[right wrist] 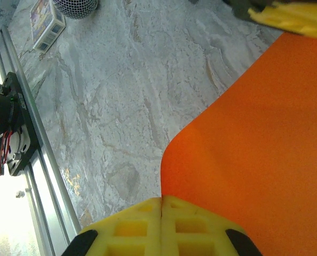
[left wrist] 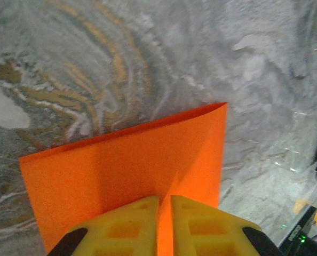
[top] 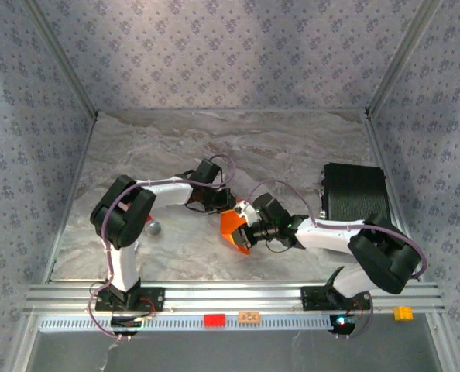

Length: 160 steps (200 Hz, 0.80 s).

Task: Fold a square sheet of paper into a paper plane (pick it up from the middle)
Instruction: Third fold the triangle at the center of the table.

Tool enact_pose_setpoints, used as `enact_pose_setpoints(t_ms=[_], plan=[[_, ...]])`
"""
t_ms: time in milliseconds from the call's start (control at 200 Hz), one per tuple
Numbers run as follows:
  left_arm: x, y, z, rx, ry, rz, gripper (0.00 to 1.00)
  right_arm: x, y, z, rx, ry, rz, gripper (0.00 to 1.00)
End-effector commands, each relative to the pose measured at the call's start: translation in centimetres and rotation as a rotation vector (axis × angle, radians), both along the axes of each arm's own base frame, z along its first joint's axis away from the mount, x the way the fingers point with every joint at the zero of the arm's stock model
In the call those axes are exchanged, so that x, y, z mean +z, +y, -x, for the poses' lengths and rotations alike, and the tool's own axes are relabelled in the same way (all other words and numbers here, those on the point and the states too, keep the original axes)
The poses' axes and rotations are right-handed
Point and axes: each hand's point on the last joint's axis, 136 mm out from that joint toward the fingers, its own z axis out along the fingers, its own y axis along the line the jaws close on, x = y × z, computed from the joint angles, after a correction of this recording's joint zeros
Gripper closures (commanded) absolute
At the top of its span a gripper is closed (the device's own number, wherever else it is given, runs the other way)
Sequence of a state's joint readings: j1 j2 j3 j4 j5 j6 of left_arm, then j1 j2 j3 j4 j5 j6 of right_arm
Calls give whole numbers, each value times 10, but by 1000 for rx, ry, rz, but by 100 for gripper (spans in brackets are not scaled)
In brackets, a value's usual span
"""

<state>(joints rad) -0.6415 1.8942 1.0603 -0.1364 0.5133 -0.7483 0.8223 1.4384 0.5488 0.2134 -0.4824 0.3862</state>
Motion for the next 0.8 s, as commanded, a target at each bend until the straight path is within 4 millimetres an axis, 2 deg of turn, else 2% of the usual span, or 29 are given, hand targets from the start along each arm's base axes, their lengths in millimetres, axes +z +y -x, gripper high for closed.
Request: enact_pose_setpoints(t_ms=[0,235,420,795], plan=[[-3,-4,2,-31,12,-6,87,-1,0,-6,-28,2,11,96],[-24,6,7,-28,39,-62,89,-7,-9,-18,-93,-14,83,96],[-23,7,6,-23,31,-66,89,-15,-23,-34,-180,-35,169,96],[-20,8,6,-11,26,-62,90,-23,-32,-43,-234,-36,230,96]])
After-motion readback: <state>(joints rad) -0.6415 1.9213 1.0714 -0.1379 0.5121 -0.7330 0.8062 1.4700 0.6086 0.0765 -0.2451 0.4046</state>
